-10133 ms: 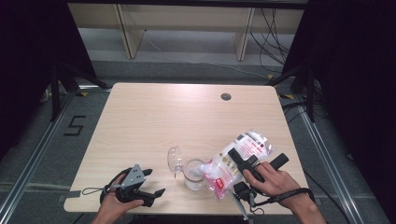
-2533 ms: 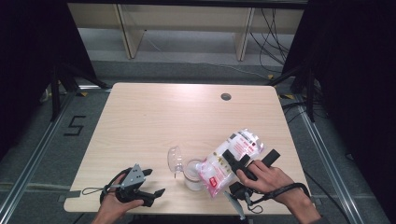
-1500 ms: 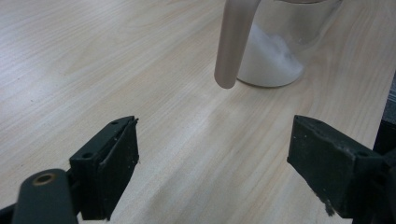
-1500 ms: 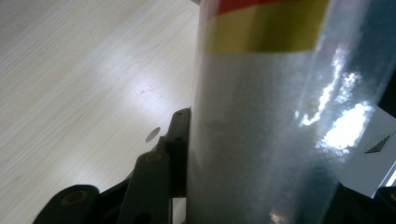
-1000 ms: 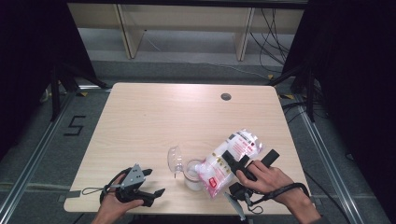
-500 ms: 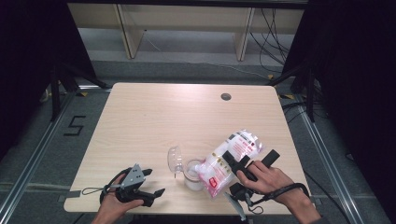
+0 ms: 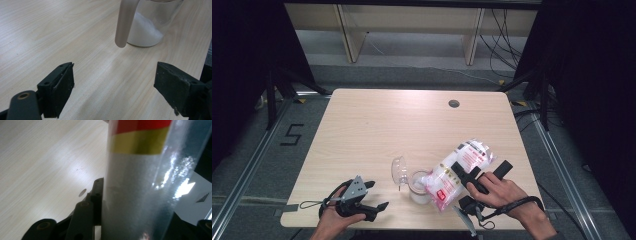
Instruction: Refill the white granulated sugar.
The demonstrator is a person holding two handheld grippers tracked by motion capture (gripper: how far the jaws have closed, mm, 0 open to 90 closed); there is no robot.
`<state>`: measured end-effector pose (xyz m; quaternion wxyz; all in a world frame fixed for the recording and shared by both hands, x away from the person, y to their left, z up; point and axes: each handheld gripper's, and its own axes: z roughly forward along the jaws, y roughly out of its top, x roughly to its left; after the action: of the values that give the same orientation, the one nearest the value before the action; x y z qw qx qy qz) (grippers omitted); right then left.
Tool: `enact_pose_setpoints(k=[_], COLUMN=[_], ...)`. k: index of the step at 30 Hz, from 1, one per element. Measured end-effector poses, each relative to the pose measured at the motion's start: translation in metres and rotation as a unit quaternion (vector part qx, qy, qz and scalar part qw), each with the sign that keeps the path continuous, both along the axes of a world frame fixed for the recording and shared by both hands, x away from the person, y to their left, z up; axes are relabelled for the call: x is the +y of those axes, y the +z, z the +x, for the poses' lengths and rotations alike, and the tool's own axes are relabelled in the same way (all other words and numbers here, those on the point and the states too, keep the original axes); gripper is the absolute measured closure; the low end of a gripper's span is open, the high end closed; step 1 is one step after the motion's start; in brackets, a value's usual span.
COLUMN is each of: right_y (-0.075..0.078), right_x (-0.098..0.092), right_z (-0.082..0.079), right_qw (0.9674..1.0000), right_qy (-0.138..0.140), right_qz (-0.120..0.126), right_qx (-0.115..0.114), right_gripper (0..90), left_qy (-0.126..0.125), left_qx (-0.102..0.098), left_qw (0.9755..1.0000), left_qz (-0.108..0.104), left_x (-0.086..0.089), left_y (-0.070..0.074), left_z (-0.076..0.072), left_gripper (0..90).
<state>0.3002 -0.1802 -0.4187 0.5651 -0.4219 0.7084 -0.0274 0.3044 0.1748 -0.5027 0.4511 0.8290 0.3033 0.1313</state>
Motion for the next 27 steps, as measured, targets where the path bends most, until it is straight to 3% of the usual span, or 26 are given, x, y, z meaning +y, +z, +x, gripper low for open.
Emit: enact_pose_setpoints(k=[2,7,9,10,12,18,20,21,24,26,27], right_y=[0.0016,0.0015,0.0026,0.0016,0.0028,0.0022,0.0009,0.0030,0.0023,0.0046,0.0021], right_x=[0.0017,0.0004,0.0008,-0.0004,0.0013,0.0006,-0.0011,0.0003,-0.0002,0.0003,-0.0008], right_z=[0.0003,0.0003,0.0007,0.0008,0.0008,0.0009,0.0010,0.0007,0.0012,0.0010,0.0015], right_qw=[0.9998,1.0000,0.9999,1.0000,0.9998,0.9999,1.0000,0.9999,0.9999,0.9995,1.0000], right_qy=[0.013,0.006,0.012,0.002,0.013,0.009,0.002,0.010,0.011,0.011,0.006], right_qz=[-0.014,-0.003,-0.010,0.000,-0.011,-0.006,0.003,-0.012,-0.010,-0.028,-0.007], right_qx=[-0.005,0.000,-0.007,-0.001,-0.006,-0.002,0.002,-0.005,-0.003,-0.011,0.000], right_gripper=[68.9,69.2,69.3,69.3,69.5,69.8,69.9,69.9,70.0,70.1,70.1], left_qy=[-0.001,-0.001,0.000,-0.001,0.000,-0.005,0.000,0.000,-0.003,-0.002,-0.002], left_qx=[0.000,0.001,0.002,0.001,0.001,-0.005,0.000,0.000,-0.003,-0.001,-0.002], left_qw=[1.0000,1.0000,1.0000,1.0000,1.0000,0.9999,1.0000,1.0000,1.0000,1.0000,1.0000], left_qz=[0.000,0.000,0.000,0.000,0.000,0.009,0.000,0.000,0.007,0.006,0.006], left_x=[0.0000,0.0000,-0.0001,0.0000,0.0000,0.0011,0.0000,0.0001,0.0010,0.0009,0.0009], left_y=[0.0000,-0.0001,-0.0002,-0.0001,-0.0001,0.0006,0.0000,0.0000,0.0005,0.0005,0.0005], left_z=[0.0000,0.0005,0.0004,0.0002,0.0004,0.0013,0.0001,0.0001,0.0011,0.0009,0.0009], left_gripper=[15.7,15.7,15.7,15.7,15.7,15.7,15.7,15.7,15.7,15.7,15.7])
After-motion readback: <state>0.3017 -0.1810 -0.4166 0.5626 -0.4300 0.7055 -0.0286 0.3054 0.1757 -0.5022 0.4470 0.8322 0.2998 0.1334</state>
